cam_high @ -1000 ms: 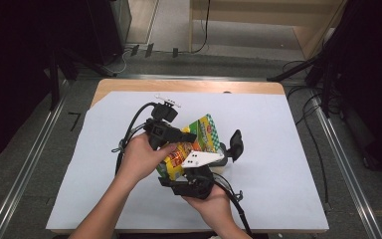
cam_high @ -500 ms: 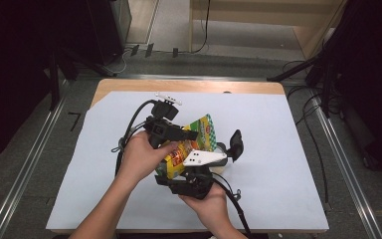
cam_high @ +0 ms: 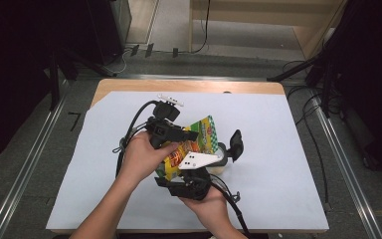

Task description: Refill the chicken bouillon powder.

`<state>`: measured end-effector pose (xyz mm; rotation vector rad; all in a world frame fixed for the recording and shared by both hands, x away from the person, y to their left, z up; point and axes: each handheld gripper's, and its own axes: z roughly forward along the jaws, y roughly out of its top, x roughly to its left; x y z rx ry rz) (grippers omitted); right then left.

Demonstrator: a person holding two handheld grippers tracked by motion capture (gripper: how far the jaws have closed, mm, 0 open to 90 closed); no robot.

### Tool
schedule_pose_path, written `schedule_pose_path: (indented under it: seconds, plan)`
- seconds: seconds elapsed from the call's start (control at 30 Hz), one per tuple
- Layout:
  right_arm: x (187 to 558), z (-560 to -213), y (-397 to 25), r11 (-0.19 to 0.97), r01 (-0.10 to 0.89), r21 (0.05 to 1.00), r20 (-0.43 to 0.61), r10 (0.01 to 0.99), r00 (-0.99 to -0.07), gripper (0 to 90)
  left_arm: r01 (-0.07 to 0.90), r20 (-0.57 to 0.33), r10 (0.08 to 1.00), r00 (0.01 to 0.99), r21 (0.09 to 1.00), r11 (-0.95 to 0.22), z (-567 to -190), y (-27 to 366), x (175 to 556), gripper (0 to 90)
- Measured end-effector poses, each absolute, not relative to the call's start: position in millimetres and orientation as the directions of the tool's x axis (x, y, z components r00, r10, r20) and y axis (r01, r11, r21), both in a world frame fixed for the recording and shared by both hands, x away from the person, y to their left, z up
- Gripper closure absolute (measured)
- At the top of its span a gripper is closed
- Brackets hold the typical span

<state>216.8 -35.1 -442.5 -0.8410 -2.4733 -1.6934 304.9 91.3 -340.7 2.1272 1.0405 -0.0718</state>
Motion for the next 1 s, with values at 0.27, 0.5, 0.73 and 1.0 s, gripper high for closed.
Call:
schedule_pose_path:
  seconds: [0.27,0.5,0.73,1.0]
  plan:
    - [217.2,-442.5,-33.8,0.268,0.449,0.852,0.324,0.405,-0.855,65.6,0.703,-0.381,0.629,0.677,0.587,-0.402,-342.4,96.6,307.9,81.6]
    - [219.2,-442.0,-33.9,0.255,0.464,0.848,0.346,0.397,-0.85,66.1,0.736,-0.422,0.633,0.649,0.559,-0.382,-342.3,96.1,312.5,82.6]
    - [223.6,-437.7,-35.4,0.244,0.472,0.847,0.36,0.388,-0.848,65.9,0.746,-0.425,0.638,0.642,0.537,-0.394,-336.7,92.9,319.3,83.4]
    - [230.5,-436.3,-31.0,0.268,0.472,0.84,0.355,0.387,-0.851,65.8,0.757,-0.441,0.642,0.627,0.538,-0.37,-340.7,101.5,324.5,83.6]
